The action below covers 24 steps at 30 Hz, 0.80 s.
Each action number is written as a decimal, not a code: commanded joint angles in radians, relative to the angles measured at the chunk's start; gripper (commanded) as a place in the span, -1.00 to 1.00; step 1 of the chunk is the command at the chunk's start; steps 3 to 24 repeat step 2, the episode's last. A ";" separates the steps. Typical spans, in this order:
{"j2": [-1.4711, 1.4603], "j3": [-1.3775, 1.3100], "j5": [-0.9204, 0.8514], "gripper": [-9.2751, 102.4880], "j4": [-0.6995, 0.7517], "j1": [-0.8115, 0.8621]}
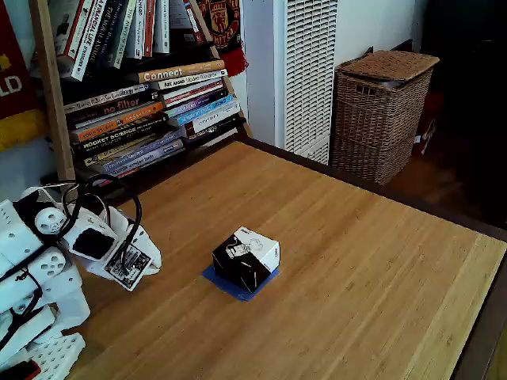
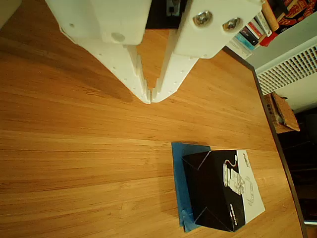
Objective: Push the box on top of the target
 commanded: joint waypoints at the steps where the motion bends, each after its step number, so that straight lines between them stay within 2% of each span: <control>1: 0.009 0.044 0.005 -0.83 0.003 0.002; 24: 0.009 0.044 0.005 -0.83 0.003 0.002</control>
